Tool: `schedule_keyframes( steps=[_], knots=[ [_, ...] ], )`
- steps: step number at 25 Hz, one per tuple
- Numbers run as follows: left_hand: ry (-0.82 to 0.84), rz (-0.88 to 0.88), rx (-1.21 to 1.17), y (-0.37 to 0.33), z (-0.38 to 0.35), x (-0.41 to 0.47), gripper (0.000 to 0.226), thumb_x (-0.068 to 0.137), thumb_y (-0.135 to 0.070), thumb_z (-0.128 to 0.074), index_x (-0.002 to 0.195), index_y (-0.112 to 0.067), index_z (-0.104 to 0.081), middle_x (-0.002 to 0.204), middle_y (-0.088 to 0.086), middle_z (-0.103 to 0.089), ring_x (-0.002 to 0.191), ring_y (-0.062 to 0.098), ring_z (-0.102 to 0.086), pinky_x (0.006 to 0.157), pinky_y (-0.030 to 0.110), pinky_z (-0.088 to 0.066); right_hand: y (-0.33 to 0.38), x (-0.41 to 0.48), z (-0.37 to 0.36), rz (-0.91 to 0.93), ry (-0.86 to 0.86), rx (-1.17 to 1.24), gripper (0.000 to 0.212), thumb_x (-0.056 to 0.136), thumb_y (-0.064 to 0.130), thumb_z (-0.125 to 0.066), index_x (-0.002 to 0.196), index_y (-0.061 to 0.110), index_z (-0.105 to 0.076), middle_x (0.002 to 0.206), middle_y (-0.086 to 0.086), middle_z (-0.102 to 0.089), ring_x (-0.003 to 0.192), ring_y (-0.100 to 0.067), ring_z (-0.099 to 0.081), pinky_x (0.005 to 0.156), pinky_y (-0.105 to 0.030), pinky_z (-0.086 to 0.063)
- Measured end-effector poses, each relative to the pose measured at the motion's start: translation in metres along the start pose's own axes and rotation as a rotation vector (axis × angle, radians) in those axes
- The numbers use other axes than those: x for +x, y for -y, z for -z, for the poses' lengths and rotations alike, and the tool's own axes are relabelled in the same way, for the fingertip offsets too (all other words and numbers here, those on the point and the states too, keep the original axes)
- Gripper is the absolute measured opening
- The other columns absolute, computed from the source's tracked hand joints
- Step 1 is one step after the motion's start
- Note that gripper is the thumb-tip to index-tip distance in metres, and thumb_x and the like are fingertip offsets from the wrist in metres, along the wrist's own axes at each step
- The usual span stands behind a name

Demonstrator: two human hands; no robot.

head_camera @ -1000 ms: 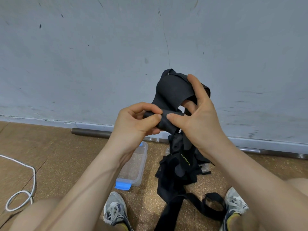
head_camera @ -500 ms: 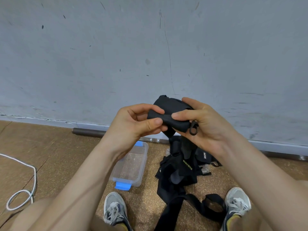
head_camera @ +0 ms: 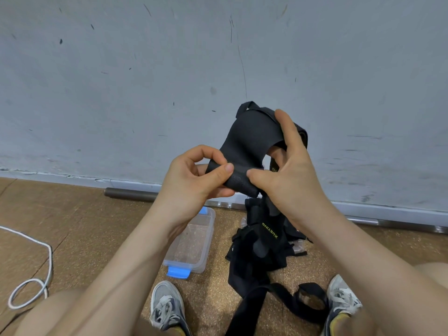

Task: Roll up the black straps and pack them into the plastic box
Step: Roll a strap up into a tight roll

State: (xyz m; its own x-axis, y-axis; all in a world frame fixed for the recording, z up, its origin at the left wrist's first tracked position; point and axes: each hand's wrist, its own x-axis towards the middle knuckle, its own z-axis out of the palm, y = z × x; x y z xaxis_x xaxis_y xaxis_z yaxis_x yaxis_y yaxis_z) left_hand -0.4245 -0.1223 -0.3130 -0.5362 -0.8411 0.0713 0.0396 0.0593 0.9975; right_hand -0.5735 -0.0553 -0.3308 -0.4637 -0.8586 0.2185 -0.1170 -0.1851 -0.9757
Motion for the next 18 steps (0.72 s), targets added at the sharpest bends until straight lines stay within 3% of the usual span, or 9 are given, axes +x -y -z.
schedule_keyframes(
  steps=[4, 8, 11, 13, 15, 18],
  knots=[
    [-0.017, -0.029, 0.049, -0.002, 0.001, -0.001, 0.010, 0.089, -0.001, -0.065, 0.090, -0.010, -0.069, 0.070, 0.005, -0.071, 0.067, 0.017, -0.070, 0.058, 0.020, -0.055, 0.007, -0.002, 0.003, 0.063, 0.045, -0.046, 0.103, 0.062, 0.025, -0.077, 0.144, 0.053, -0.022, 0.146, 0.007, -0.041, 0.127, 0.001, -0.049, 0.089, -0.023, -0.052],
    [-0.021, 0.061, -0.034, 0.000, -0.004, -0.003, 0.006, 0.084, -0.009, -0.068, 0.089, -0.011, -0.071, 0.070, 0.005, -0.069, 0.059, 0.015, -0.070, 0.057, 0.017, -0.056, 0.006, 0.004, 0.009, -0.069, 0.071, 0.001, 0.109, 0.060, 0.015, -0.078, 0.150, 0.044, -0.024, 0.140, -0.002, -0.049, 0.124, -0.007, -0.056, 0.088, -0.037, -0.058],
    [0.170, 0.155, -0.193, -0.004, 0.006, -0.001, 0.022, 0.072, 0.003, -0.074, 0.090, -0.010, -0.072, 0.081, 0.016, -0.072, 0.071, 0.025, -0.074, 0.064, 0.020, -0.058, 0.006, 0.010, 0.016, -0.254, 0.120, 0.266, 0.109, 0.062, -0.011, -0.077, 0.153, 0.023, -0.029, 0.133, -0.009, -0.057, 0.113, -0.020, -0.066, 0.088, -0.041, -0.058],
    [0.264, 0.141, -0.200, -0.006, 0.012, -0.001, 0.034, 0.066, 0.013, -0.074, 0.087, -0.014, -0.076, 0.079, 0.019, -0.073, 0.073, 0.026, -0.075, 0.065, 0.021, -0.059, 0.007, 0.010, 0.018, -0.348, 0.160, 0.407, 0.104, 0.058, -0.009, -0.073, 0.151, 0.015, -0.034, 0.126, -0.013, -0.064, 0.111, -0.025, -0.067, 0.089, -0.040, -0.056],
    [0.233, 0.100, -0.181, -0.007, 0.013, -0.001, 0.027, 0.062, 0.003, -0.074, 0.080, -0.018, -0.078, 0.075, 0.016, -0.073, 0.069, 0.023, -0.075, 0.060, 0.019, -0.058, 0.008, 0.007, 0.017, -0.378, 0.191, 0.484, 0.097, 0.060, -0.007, -0.070, 0.149, 0.013, -0.036, 0.119, -0.014, -0.068, 0.109, -0.025, -0.067, 0.082, -0.036, -0.058],
    [0.180, 0.052, -0.184, -0.004, 0.008, -0.001, 0.010, 0.069, -0.012, -0.075, 0.077, -0.017, -0.075, 0.077, 0.013, -0.073, 0.070, 0.021, -0.074, 0.061, 0.020, -0.057, 0.008, 0.005, 0.014, -0.300, 0.174, 0.450, 0.090, 0.075, -0.016, -0.065, 0.152, 0.017, -0.032, 0.128, -0.011, -0.062, 0.107, -0.023, -0.069, 0.074, -0.034, -0.059]
  ],
)
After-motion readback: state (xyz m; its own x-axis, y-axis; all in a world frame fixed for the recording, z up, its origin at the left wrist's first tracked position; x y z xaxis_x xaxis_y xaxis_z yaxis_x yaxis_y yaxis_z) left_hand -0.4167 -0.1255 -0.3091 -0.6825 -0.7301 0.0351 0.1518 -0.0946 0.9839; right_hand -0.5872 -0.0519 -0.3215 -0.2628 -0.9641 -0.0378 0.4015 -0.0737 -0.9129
